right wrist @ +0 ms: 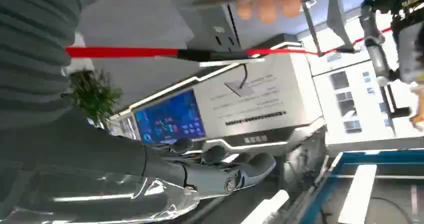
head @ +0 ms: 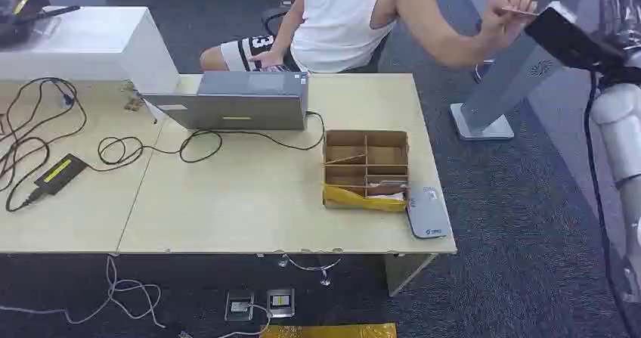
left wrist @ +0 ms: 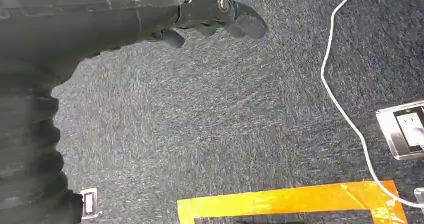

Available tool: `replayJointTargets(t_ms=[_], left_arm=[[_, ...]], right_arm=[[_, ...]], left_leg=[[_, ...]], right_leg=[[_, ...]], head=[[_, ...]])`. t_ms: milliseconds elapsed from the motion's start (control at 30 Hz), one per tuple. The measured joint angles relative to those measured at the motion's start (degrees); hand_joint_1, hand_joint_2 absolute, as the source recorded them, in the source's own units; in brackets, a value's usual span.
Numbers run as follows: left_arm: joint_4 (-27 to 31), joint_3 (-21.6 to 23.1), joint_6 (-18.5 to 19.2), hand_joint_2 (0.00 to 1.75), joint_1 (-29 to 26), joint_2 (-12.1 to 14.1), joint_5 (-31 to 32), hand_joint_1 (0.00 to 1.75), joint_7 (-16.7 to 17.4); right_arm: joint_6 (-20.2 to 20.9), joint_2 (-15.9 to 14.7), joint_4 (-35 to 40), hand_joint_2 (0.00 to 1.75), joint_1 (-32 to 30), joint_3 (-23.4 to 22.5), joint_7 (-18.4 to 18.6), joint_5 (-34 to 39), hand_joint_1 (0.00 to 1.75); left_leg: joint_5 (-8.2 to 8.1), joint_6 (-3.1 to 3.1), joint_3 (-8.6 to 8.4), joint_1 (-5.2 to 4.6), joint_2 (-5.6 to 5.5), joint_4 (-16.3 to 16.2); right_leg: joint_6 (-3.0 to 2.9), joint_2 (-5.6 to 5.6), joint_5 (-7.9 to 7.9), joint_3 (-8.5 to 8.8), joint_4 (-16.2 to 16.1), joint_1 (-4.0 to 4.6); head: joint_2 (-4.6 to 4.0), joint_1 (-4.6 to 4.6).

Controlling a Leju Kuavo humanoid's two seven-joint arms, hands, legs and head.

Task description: Pass the card to the sensor for recognition and then transmit it.

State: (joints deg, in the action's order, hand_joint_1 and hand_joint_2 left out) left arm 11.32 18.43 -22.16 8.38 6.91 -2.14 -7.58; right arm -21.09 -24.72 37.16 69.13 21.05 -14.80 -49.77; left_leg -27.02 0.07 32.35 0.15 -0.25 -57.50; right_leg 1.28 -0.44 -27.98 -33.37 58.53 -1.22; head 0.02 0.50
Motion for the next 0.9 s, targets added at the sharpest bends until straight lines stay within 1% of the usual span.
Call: replayJointTargets(t_ms=[167,333,467,767,800,833,867,900], left_arm=[[0.07,0.44,0.63,1.75,0.06,0.02,-0.28,0.00,0.00],[0.11,0.44,0.94,1.75,0.26,0.09,-0.61,0.00,0.13],[0.11,0.50,1.27,1.75,0.48,0.17,-0.59,0.00,0.46],[0.11,0.81,1.38,1.75,0.74,0.17,-1.05,0.00,0.59],[0.11,0.81,1.35,1.75,0.75,0.17,-1.05,0.00,0.59],[0.11,0.81,1.35,1.75,0.73,0.17,-1.05,0.00,0.59],[0.11,0.81,1.38,1.75,0.72,0.17,-1.07,0.00,0.59],[0.11,0.83,1.38,1.75,0.72,0.17,-1.07,0.00,0.59]], right_arm=[[0.11,3.75,-2.29,1.75,0.56,4.58,0.07,-3.42,0.00],[-0.22,6.60,-4.81,1.75,0.56,7.60,1.05,-4.63,0.00],[-0.61,7.82,-6.49,1.75,0.55,9.15,1.14,-4.67,0.00],[-0.85,9.64,-8.39,1.75,0.66,10.51,0.35,-4.30,0.00],[-0.85,9.75,-8.57,1.75,0.71,10.66,0.26,-4.26,0.40],[-0.85,9.94,-8.74,1.75,0.77,10.77,0.20,-4.23,1.47],[-0.83,10.07,-8.92,1.75,0.84,10.84,0.04,-4.12,1.61],[-0.79,10.23,-9.07,1.75,0.91,10.90,-0.22,-3.93,1.69]], left_leg=[[0.00,0.00,0.00,0.03,0.01,0.00],[0.00,0.00,0.00,0.03,-0.04,0.00],[0.00,0.00,0.01,0.02,-0.04,-0.01],[0.00,-0.01,0.00,0.02,-0.02,-0.01],[0.00,-0.01,0.00,0.02,-0.02,-0.01],[0.00,-0.01,0.00,0.02,-0.03,-0.01],[0.00,-0.01,0.00,0.03,-0.03,-0.01],[0.00,-0.01,0.00,0.02,-0.03,-0.01]], right_leg=[[0.00,0.02,0.00,-0.01,0.00,0.02],[-0.01,-0.02,0.00,-0.01,-0.01,0.02],[-0.01,-0.02,0.00,-0.02,-0.01,0.02],[-0.01,0.01,0.00,-0.02,-0.02,0.02],[-0.01,0.00,0.00,-0.02,-0.02,0.02],[-0.01,0.00,0.00,-0.02,-0.02,0.02],[-0.01,0.00,0.00,-0.02,-0.02,0.02],[-0.01,0.00,0.00,-0.02,-0.02,0.02]], head=[[0.00,0.00],[-0.02,0.00],[0.00,0.02],[0.00,0.02],[0.00,0.00],[0.00,0.02],[0.00,0.02],[0.00,0.00]])
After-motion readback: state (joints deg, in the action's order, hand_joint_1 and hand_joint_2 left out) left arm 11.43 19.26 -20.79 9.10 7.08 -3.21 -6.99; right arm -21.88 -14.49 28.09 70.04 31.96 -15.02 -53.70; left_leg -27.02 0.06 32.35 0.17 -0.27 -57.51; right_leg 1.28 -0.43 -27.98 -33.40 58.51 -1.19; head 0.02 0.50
